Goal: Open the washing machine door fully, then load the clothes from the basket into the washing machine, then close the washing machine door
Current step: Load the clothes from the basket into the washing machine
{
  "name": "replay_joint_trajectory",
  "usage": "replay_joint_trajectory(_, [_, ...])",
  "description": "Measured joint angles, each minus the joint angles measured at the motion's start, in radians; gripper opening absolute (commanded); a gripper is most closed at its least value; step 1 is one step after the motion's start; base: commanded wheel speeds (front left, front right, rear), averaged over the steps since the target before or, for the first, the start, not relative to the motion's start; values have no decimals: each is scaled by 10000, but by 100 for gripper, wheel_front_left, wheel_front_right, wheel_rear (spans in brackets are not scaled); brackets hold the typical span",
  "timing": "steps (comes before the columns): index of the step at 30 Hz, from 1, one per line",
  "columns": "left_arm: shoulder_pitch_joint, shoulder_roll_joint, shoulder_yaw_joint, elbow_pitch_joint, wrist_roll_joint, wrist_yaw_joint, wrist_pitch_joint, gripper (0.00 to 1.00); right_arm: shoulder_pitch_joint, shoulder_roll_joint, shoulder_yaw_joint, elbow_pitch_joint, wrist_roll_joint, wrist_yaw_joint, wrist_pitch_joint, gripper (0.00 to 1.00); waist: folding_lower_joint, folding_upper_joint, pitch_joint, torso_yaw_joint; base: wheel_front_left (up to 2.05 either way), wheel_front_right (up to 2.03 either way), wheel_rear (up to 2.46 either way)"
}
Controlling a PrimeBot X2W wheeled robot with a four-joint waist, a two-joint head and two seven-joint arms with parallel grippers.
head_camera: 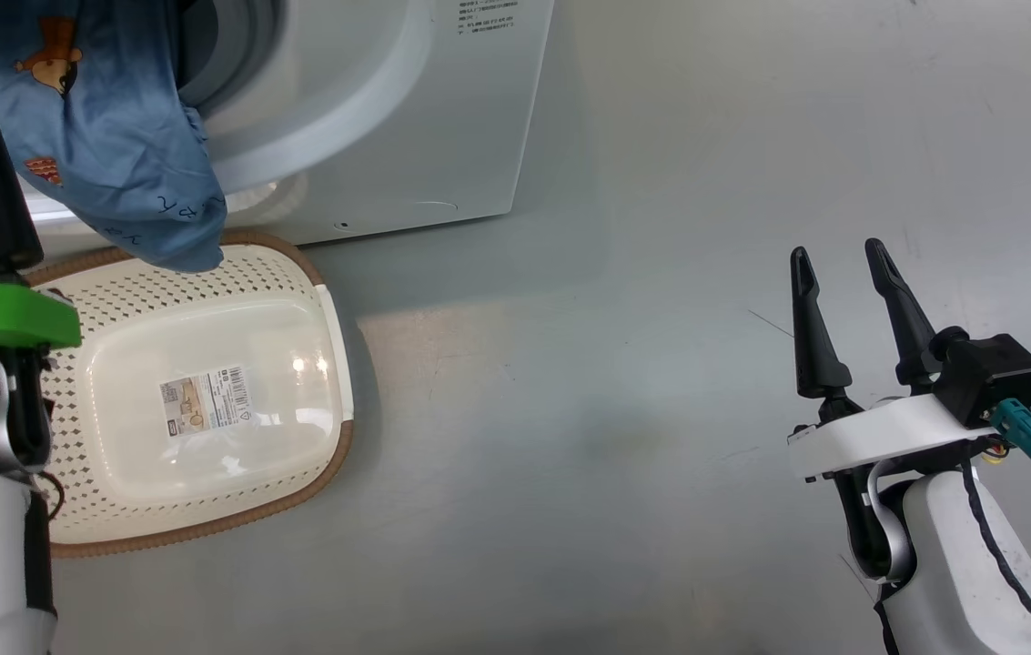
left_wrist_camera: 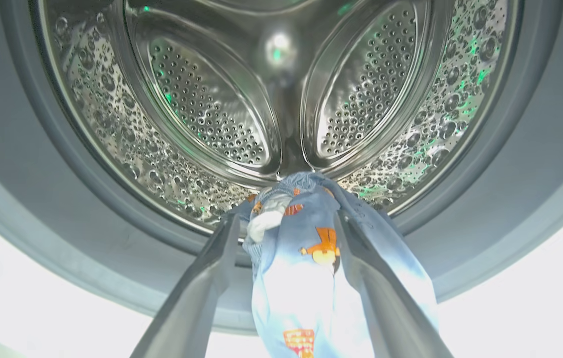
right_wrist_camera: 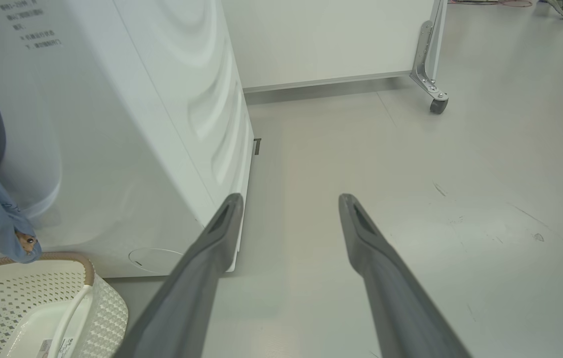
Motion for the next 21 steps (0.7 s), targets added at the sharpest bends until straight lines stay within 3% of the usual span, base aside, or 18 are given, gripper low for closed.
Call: replay_joint_trajectory(21, [3437,-1191,621,-1266,405,102,0,100,44,4,-59,-31,-12,134,0,100,0,0,-47,83,0,0,0])
